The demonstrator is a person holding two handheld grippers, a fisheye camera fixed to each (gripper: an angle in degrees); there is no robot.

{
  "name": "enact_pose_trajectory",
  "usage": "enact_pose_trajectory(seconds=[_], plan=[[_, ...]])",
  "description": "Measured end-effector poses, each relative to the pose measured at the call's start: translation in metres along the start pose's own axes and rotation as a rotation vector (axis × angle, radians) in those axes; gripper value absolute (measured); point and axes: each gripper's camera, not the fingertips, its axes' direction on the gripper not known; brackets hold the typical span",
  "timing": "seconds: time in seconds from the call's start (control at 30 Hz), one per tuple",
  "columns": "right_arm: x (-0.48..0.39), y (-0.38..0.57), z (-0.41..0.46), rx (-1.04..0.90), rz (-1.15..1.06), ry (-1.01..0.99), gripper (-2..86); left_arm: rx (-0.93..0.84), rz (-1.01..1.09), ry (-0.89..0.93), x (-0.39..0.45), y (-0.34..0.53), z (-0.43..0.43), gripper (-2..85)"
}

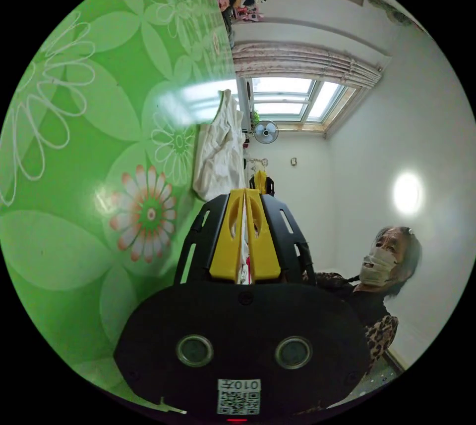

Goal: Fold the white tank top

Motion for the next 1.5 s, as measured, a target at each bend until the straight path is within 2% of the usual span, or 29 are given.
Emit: enact_pose_trajectory(seconds=[0.13, 0.23, 0.33, 0.47, 0.57, 0.63, 0.73, 0.83, 0.97, 1.1, 1.17, 1.27, 1.33, 1.5], plan=[[-0.037, 0.017, 0.025, -0.138, -0.103, 0.183, 2.5, -0.050, 0.023, -0.094, 0.002, -0.002, 0.013, -0.1], [-0.045, 0.045, 0.030, -0.178, -0.101, 0.276, 2.4, -0.087, 0.054, -0.206, 0.005, -0.020, 0.025, -0.2], [-0.041, 0.068, 0.033, -0.204, -0.066, 0.357, 2.4, -0.052, 0.077, -0.335, 0.018, -0.042, 0.023, -0.2], [-0.038, 0.084, 0.028, -0.138, -0.060, 0.260, 2.3, -0.042, 0.077, -0.405, 0.025, -0.059, 0.026, -0.3], [-0.053, 0.096, 0.024, -0.116, -0.123, 0.212, 2.4, -0.006, 0.094, -0.395, 0.037, -0.060, 0.029, -0.2], [-0.069, 0.114, 0.010, -0.071, -0.180, 0.138, 2.4, 0.015, 0.185, -0.286, 0.057, -0.053, 0.031, -0.2], [-0.078, 0.140, -0.010, -0.019, -0.179, 0.101, 2.3, -0.090, 0.233, -0.277, 0.066, -0.048, 0.059, -0.1], [-0.086, 0.163, -0.026, -0.012, -0.135, 0.177, 2.3, -0.144, 0.169, -0.319, 0.044, -0.050, 0.077, -0.1], [-0.093, 0.200, -0.060, 0.040, -0.052, 0.339, 2.3, -0.064, 0.101, -0.360, 0.026, -0.058, 0.055, -0.1], [-0.096, 0.245, -0.100, 0.144, -0.003, 0.380, 2.3, -0.049, 0.165, -0.423, 0.056, -0.056, 0.066, -0.1], [-0.096, 0.256, -0.110, 0.202, 0.007, 0.340, 2.3, -0.136, 0.265, -0.322, 0.079, -0.056, 0.105, -0.1], [-0.095, 0.269, -0.117, 0.272, 0.015, 0.315, 2.3, -0.312, 0.303, -0.347, 0.080, -0.060, 0.164, -0.1], [-0.092, 0.278, -0.118, 0.284, 0.025, 0.313, 2.4, -0.367, 0.263, -0.345, 0.069, -0.065, 0.187, -0.1], [-0.098, 0.286, -0.127, 0.273, 0.043, 0.318, 2.4, -0.349, 0.169, -0.373, 0.049, -0.086, 0.205, -0.2]])
